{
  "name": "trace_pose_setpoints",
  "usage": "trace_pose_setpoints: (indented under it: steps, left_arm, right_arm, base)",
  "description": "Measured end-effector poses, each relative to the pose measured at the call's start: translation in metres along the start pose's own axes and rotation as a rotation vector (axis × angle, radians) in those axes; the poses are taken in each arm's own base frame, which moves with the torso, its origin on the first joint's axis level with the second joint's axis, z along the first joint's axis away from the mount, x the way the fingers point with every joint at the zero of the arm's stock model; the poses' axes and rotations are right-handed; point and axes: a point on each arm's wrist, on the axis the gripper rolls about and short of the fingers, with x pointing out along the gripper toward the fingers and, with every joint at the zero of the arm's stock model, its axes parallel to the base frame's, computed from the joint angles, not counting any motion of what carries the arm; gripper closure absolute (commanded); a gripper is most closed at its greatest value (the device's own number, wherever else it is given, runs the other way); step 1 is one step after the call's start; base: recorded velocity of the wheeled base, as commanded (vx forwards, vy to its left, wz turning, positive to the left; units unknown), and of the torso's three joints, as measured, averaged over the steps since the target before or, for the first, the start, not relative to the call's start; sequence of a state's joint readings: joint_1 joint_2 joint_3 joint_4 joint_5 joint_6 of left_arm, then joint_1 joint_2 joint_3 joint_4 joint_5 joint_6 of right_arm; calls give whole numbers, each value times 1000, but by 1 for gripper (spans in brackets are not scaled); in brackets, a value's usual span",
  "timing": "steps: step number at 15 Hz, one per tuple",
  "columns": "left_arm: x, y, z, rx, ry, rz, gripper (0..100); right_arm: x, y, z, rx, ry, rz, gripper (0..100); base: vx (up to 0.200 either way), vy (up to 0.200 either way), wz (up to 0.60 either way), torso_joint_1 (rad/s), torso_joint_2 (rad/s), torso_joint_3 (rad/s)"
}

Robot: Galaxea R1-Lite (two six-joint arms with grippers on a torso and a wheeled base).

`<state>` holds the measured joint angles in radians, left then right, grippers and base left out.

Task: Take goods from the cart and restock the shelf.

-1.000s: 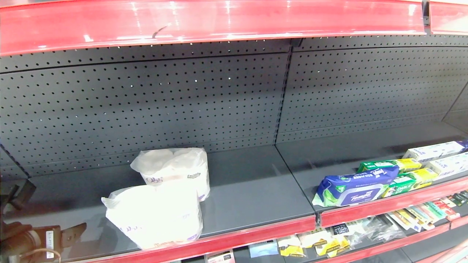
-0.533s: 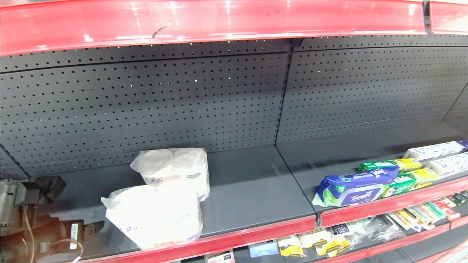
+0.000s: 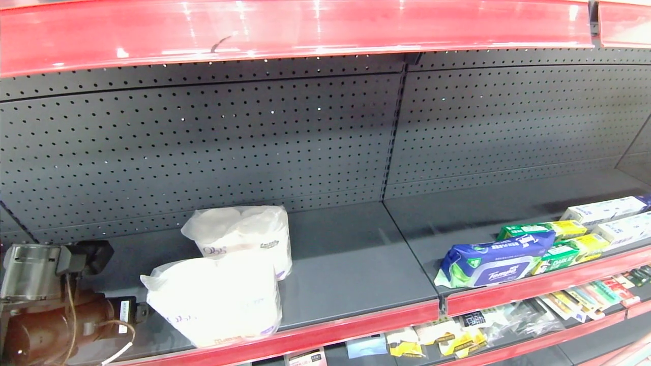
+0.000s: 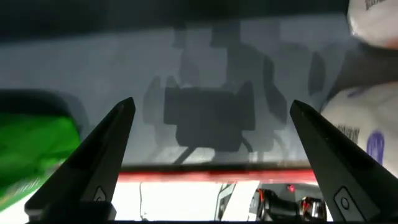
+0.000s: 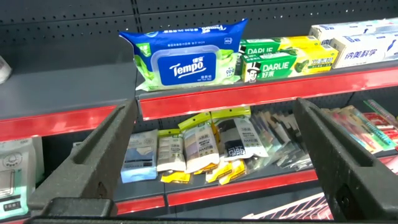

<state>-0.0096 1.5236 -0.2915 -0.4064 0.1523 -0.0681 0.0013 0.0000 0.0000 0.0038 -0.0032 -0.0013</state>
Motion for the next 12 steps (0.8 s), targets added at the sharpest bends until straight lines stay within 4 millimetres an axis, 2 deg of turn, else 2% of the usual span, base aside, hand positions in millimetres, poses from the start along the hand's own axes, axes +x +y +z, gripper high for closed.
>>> trace_pose_setpoints:
  steps: [12]
  left_arm:
    - [23,-5,2,5,35,-51,0]
  right_arm:
    - [0,0,0,0,0,0,0]
  base:
    - [0,0,0,0,0,0]
